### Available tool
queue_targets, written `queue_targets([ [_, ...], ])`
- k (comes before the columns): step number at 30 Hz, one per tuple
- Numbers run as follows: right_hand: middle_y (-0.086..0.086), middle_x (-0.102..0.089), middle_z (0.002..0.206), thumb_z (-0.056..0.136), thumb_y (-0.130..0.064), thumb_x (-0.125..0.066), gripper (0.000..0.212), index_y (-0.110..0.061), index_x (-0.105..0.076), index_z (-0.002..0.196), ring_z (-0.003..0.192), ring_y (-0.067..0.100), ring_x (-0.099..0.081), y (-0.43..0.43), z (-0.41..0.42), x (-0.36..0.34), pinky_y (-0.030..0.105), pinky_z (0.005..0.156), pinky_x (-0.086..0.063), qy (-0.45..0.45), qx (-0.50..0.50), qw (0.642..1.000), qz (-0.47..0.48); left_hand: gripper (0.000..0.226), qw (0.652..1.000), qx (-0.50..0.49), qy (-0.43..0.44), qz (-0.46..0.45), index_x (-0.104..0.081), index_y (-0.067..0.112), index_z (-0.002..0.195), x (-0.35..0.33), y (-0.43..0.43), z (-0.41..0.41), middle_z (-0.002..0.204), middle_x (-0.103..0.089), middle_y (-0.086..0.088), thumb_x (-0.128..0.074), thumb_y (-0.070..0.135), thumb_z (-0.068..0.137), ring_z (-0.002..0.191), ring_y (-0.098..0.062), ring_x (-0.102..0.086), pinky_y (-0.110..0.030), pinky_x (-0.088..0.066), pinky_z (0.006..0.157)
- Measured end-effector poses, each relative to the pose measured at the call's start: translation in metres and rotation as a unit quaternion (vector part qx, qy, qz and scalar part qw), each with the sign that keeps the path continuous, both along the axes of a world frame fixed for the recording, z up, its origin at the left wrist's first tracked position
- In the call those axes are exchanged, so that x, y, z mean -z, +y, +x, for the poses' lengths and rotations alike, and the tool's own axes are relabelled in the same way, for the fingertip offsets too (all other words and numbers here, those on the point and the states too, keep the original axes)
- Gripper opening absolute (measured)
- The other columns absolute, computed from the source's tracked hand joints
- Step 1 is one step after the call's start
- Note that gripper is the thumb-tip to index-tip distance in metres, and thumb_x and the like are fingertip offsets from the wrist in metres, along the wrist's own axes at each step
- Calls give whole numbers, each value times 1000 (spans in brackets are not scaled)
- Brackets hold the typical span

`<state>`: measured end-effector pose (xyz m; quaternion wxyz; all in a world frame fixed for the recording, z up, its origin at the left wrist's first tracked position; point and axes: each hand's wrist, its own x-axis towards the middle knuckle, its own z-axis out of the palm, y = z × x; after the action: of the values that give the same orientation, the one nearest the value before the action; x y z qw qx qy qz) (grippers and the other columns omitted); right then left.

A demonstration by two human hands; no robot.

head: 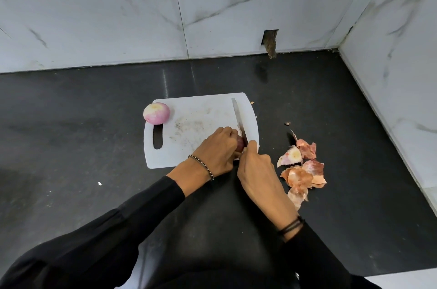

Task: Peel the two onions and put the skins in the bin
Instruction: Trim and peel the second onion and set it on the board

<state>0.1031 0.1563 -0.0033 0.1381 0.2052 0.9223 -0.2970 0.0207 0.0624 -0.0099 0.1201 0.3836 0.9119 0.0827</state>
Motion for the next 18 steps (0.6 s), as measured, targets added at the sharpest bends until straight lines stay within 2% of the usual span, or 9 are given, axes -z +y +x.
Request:
queue_targets([
  [4, 19, -59, 101, 109, -23, -27, 14, -13, -36, 109, 85, 40, -63, 5, 7, 2, 46, 67, -48, -4, -9, 1000, -19, 41, 1000, -8, -4, 7, -49, 3, 128, 1, -2, 0, 123, -52, -14, -56, 10, 88, 113, -26, -48, -27, -41, 90],
  [9, 18, -59, 89, 110, -30, -25, 19, -16, -33, 102, 77, 38, -61, 2, 36, 3, 47, 66, -47, -6, 1, 999, -34, 41, 1000, 0, -2, 15, -47, 3, 130, 4, -3, -1, 125, -53, -13, -56, 14, 91, 113, -25, -48, -25, -41, 88],
  [18, 18, -61, 104, 109, -21, -32, 19, -10, -36, 124, 91, 38, -65, -5, 15, 13, 47, 69, -50, -19, 8, 1000, -3, 40, 999, -3, -3, 31, -47, 3, 130, 7, -6, -3, 124, -55, -14, -54, 15, 92, 112, -26, -50, -25, -38, 89],
])
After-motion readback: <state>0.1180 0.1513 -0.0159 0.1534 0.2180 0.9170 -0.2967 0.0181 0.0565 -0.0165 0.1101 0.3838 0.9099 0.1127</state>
